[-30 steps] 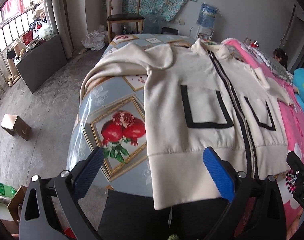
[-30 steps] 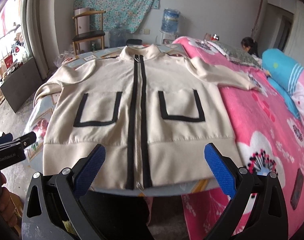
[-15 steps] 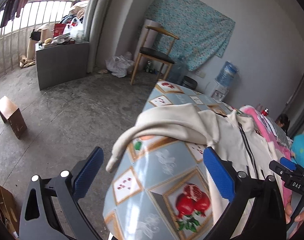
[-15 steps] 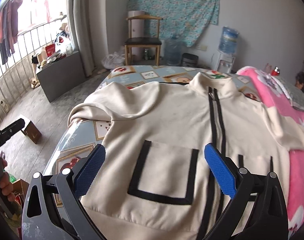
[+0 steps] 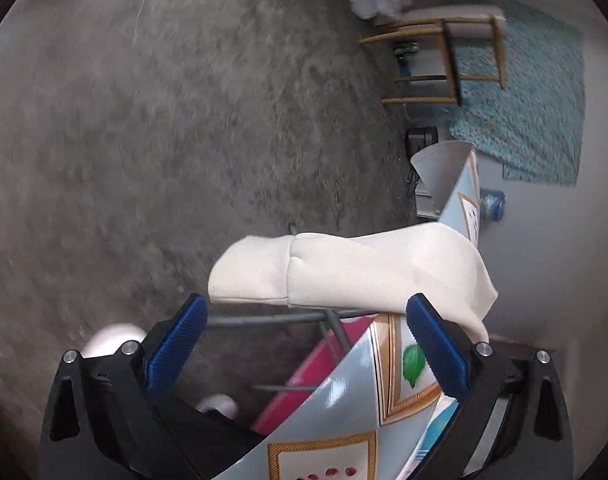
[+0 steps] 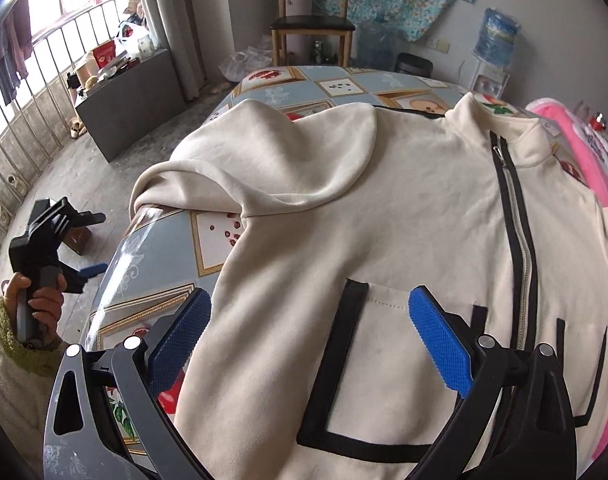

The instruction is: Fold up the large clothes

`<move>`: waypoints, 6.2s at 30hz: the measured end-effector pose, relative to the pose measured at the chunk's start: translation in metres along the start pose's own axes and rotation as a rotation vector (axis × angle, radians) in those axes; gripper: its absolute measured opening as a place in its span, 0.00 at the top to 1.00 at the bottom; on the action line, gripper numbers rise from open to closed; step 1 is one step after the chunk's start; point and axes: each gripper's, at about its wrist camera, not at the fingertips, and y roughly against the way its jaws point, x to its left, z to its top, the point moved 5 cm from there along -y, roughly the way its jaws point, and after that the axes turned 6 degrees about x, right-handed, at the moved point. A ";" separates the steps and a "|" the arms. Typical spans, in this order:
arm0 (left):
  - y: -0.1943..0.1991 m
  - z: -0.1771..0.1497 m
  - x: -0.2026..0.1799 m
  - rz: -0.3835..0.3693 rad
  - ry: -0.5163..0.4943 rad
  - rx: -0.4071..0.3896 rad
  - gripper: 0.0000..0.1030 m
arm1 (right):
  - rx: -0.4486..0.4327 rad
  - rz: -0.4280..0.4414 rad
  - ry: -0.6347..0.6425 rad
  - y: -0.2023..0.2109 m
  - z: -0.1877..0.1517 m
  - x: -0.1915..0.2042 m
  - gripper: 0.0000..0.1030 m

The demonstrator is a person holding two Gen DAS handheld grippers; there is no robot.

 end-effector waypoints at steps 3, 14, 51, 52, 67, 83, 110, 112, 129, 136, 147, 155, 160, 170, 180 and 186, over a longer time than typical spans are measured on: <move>-0.028 0.011 0.042 -0.088 0.236 0.069 0.05 | 0.010 -0.002 -0.016 -0.004 0.002 0.001 0.07; -0.114 0.027 0.095 -0.308 0.604 0.224 0.05 | 0.003 -0.036 -0.021 0.004 -0.001 0.000 0.07; -0.110 0.006 0.086 -0.318 0.694 0.271 0.07 | 0.036 -0.021 -0.093 -0.007 -0.006 -0.026 0.07; -0.115 0.010 0.087 -0.333 0.707 0.270 0.07 | 0.042 -0.030 -0.088 -0.009 -0.006 -0.024 0.07; -0.105 0.049 0.096 -0.417 0.718 0.148 0.38 | 0.091 -0.073 -0.088 -0.027 -0.005 -0.021 0.07; 0.018 0.093 0.003 -0.126 0.271 -0.136 0.96 | 0.010 -0.062 -0.155 -0.003 -0.015 -0.051 0.07; -0.185 -0.363 -0.295 0.149 -1.196 0.344 0.33 | -0.081 -0.080 -0.578 0.072 -0.153 -0.246 0.07; -0.172 -0.345 -0.275 0.166 -1.177 0.297 0.30 | -0.083 -0.021 -0.580 0.073 -0.150 -0.254 0.07; -0.147 -0.278 -0.151 0.660 -1.353 -0.007 0.15 | 0.160 0.429 -0.497 -0.023 -0.045 -0.207 0.50; -0.146 -0.269 -0.147 0.658 -1.352 -0.047 0.08 | 0.206 0.307 -0.355 -0.030 -0.043 -0.177 0.85; -0.145 -0.255 -0.150 0.674 -1.324 -0.077 0.07 | -0.115 0.122 -0.351 0.058 0.026 -0.223 0.96; -0.146 -0.244 -0.154 0.687 -1.298 -0.076 0.07 | -0.062 -0.027 -0.560 0.046 -0.024 -0.327 0.96; -0.149 -0.229 -0.162 0.705 -1.269 -0.092 0.07 | -0.053 -0.035 -0.610 0.037 -0.048 -0.349 0.96; -0.152 -0.209 -0.180 0.744 -1.260 -0.168 0.07 | -0.025 -0.100 -0.640 0.017 -0.069 -0.366 0.95; -0.140 -0.185 -0.183 0.824 -1.245 -0.285 0.09 | -0.105 -0.271 -0.477 0.054 -0.036 -0.351 0.62; -0.134 -0.183 -0.175 0.817 -1.235 -0.288 0.09 | -0.074 -0.078 -0.498 0.036 -0.011 -0.331 0.58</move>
